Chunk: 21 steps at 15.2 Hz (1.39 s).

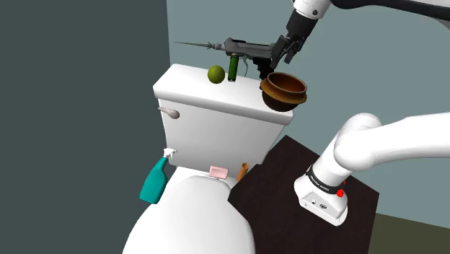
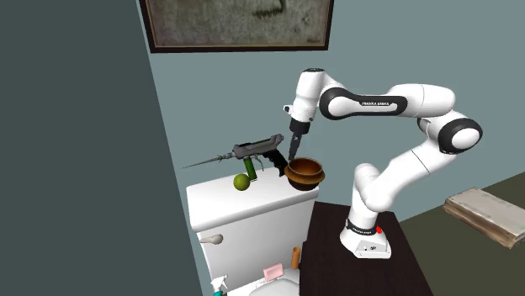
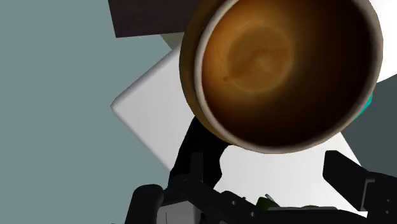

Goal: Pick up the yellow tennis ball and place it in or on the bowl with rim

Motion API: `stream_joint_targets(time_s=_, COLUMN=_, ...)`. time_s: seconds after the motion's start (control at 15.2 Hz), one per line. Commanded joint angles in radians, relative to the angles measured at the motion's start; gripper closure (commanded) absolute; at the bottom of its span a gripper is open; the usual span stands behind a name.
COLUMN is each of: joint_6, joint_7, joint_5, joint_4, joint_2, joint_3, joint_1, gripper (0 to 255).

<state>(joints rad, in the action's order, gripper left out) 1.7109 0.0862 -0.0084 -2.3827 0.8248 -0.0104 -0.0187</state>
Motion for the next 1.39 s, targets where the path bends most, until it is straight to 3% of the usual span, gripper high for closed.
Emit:
stream_joint_targets(time_s=0.0, joint_6=0.0, joint_7=0.0, joint_5=0.0, joint_4=0.0, joint_2=0.0, joint_3=0.0, joint_1=0.0, gripper=0)
stream_joint_targets(time_s=0.53, joint_6=0.125, joint_7=0.029, joint_5=0.106, joint_4=0.157, joint_2=-0.318, joint_3=-0.001, joint_1=-0.039, gripper=0)
stream_joint_targets(time_s=1.06, joint_6=0.178, joint_7=0.032, joint_5=0.218, joint_4=0.39, joint_2=-0.635, joint_3=0.001, joint_1=-0.072, gripper=0)
stream_joint_targets(time_s=1.32, joint_6=0.218, joint_7=0.03, joint_5=0.231, joint_4=0.382, joint_2=-0.67, joint_3=-0.004, joint_1=-0.078, gripper=0)
